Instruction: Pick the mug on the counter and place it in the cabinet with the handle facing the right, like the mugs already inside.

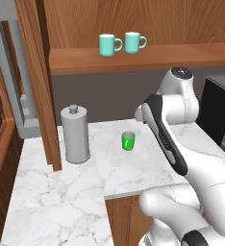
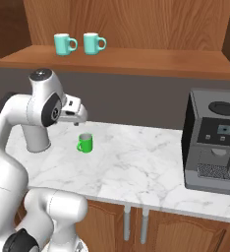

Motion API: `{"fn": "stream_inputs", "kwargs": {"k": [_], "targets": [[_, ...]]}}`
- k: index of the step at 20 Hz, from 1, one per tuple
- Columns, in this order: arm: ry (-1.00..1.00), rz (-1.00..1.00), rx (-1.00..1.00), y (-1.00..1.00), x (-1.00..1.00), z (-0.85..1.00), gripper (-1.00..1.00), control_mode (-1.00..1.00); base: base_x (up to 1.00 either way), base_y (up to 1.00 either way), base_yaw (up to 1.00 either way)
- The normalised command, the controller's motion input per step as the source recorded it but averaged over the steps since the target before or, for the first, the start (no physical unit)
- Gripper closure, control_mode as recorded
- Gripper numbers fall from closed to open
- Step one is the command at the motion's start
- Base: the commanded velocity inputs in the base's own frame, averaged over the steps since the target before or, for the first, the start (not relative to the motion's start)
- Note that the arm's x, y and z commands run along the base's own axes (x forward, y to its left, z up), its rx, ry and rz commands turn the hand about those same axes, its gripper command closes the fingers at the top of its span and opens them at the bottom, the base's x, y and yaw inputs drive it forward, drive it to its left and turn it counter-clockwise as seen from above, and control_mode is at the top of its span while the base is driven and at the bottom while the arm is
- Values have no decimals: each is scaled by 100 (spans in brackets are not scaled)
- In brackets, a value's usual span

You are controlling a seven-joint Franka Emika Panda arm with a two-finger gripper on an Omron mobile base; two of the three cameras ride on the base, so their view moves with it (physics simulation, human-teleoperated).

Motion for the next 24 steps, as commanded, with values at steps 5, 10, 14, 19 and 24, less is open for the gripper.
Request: {"fn": "stream_inputs", "kwargs": {"k": [5,10,14,19,24], "targets": [[-8,-5,-2,14,-1,-37,-100,-100,0,0,0],[-6,-7,-1,15,0,-37,-100,-100,0,0,0],[-4,-7,0,13,0,-36,-100,-100,0,0,0],[-1,-7,0,8,0,-27,-100,-100,0,0,0],[0,-6,0,6,4,-35,-100,-100,0,0,0]]}}
